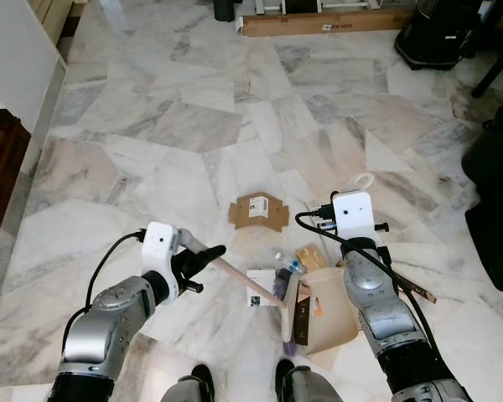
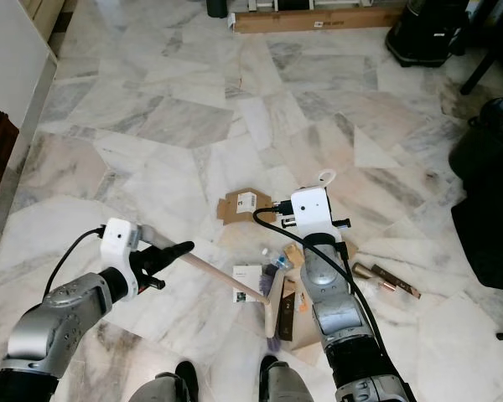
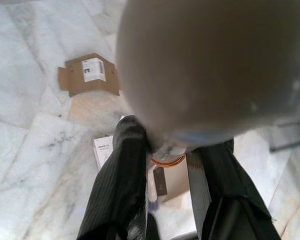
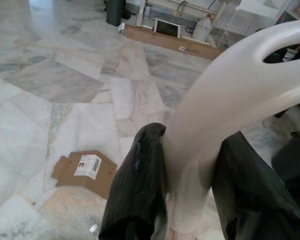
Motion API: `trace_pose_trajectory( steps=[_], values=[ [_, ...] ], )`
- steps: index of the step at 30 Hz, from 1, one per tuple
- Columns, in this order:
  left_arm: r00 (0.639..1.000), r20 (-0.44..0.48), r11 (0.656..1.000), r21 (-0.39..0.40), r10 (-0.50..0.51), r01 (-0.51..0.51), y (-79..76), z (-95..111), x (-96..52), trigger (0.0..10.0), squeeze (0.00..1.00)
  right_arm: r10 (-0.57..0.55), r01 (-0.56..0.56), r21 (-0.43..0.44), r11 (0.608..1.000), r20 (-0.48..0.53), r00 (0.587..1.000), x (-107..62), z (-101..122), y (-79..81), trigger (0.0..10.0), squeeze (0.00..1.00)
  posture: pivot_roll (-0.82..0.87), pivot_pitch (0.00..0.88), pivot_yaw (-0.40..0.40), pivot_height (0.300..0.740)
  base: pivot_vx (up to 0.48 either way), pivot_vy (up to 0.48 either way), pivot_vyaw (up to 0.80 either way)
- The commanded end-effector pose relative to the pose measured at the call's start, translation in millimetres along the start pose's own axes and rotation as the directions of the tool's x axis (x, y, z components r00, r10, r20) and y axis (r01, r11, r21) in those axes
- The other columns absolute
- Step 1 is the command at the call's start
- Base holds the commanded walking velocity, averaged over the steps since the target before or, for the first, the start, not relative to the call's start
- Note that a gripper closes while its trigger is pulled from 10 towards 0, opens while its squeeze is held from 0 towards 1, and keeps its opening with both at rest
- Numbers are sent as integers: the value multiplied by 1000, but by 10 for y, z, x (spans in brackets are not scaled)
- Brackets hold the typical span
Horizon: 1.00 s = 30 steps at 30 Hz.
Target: Sweep floor
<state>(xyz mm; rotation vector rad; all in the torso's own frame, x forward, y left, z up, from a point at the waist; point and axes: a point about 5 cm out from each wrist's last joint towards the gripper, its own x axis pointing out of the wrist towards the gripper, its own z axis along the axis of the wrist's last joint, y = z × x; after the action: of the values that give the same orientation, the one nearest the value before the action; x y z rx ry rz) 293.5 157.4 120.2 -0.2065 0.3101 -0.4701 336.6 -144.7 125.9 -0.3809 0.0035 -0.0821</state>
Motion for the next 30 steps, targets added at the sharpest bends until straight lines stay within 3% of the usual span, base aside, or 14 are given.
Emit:
trace_pose_trajectory(
  steps=[1, 7, 16, 21, 30],
  values=[
    [1000, -28, 998, -67, -12, 10, -27, -49, 10, 10000, 0, 23, -26, -32, 999, -87, 996, -59, -181, 57, 10000, 0, -91, 317, 7, 740, 0, 0, 0],
    [996, 87, 989, -138, -33, 45, -58, 254, 53, 10000, 0, 30, -28, 26, 999, -67, 997, -14, -85, 77, 10000, 0, -82, 288, 9, 740, 0, 0, 0],
    [990, 133, 979, -193, -42, 67, -57, 381, 28, 10000, 0, 18, -11, 94, 996, -69, 997, 91, -11, 107, 10000, 0, -54, 244, 21, 740, 0, 0, 0],
    [988, 152, 978, -196, -41, 70, -78, 405, 15, 10000, 0, 11, -5, 114, 993, -48, 999, 127, 45, 109, 10000, 0, -43, 218, 27, 740, 0, 0, 0],
    [948, 318, 985, -157, -12, 65, -99, 693, -19, 10000, 0, -15, 24, 231, 973, -42, 999, 184, 137, 108, 10000, 0, -38, 145, 42, 740, 0, 0, 0]
  ],
)
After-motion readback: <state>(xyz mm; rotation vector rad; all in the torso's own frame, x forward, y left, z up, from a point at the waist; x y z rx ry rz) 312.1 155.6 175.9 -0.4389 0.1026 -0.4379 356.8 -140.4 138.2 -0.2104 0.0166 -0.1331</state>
